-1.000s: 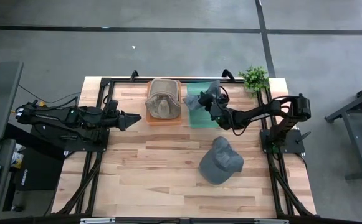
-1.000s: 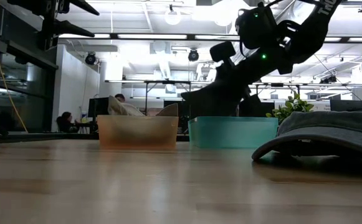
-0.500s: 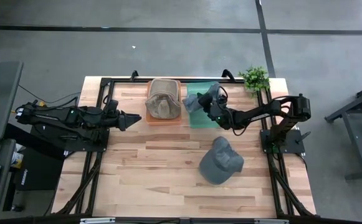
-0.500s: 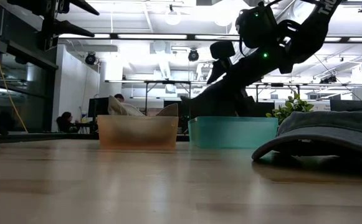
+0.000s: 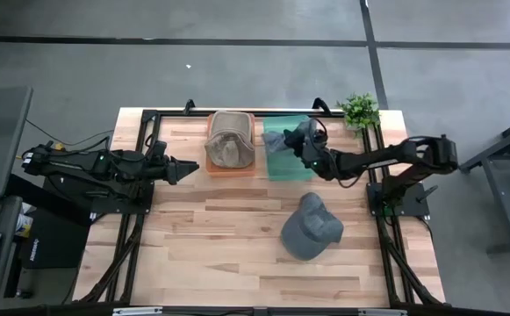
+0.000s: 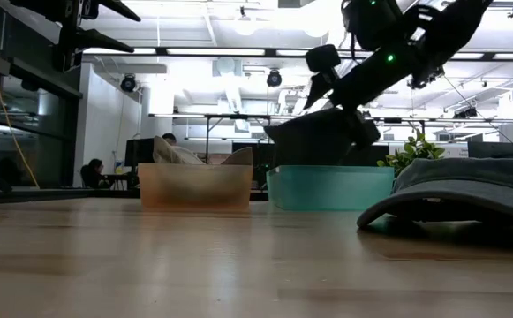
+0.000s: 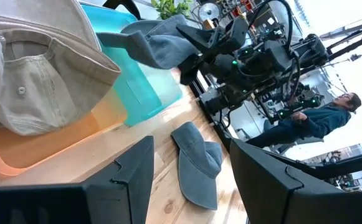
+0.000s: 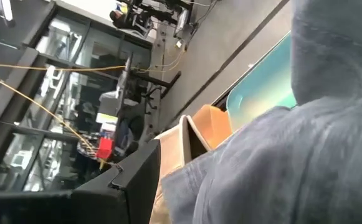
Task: Pick & Place hat
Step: Put the left black cap into the blue bin
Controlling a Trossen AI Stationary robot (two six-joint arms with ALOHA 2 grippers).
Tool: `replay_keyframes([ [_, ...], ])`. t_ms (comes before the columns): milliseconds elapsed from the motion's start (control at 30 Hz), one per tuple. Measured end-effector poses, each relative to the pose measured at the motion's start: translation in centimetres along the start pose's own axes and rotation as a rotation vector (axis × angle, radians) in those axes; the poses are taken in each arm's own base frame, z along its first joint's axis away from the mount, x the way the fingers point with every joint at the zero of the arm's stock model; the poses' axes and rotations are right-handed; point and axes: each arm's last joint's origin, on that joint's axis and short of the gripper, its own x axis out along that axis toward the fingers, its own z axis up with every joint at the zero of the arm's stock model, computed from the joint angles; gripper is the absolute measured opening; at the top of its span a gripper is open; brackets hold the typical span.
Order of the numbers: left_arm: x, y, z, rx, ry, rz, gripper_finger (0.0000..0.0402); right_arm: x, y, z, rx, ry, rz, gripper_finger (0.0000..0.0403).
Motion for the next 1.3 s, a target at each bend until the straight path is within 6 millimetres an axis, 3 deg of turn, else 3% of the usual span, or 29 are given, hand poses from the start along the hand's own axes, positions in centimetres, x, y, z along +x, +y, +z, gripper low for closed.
replay_keyframes([
  [433,0.0,0.0,0.0,-0.028,0.003,-0.002,0.0188,-2.1,-0.6,1.2,-0.026,0.226,-0.175,0.0213],
  [700,0.0,0.0,0.0,-0.047,0.003,-0.002,0.0188,-2.6,-2.6,1.1,-0.076,0.376,-0.375,0.0213],
  [1000,0.0,0.0,0.0,-0.048,0.004,-0.003,0.0188,-2.3,-2.7,1.6,-0.110,0.369,-0.381,0.0213],
  [1300,0.0,-0.1,-0.1,-0.048,0.026,-0.015,0.0188,-1.8,-2.8,2.2,-0.213,0.479,-0.372,0.0213],
])
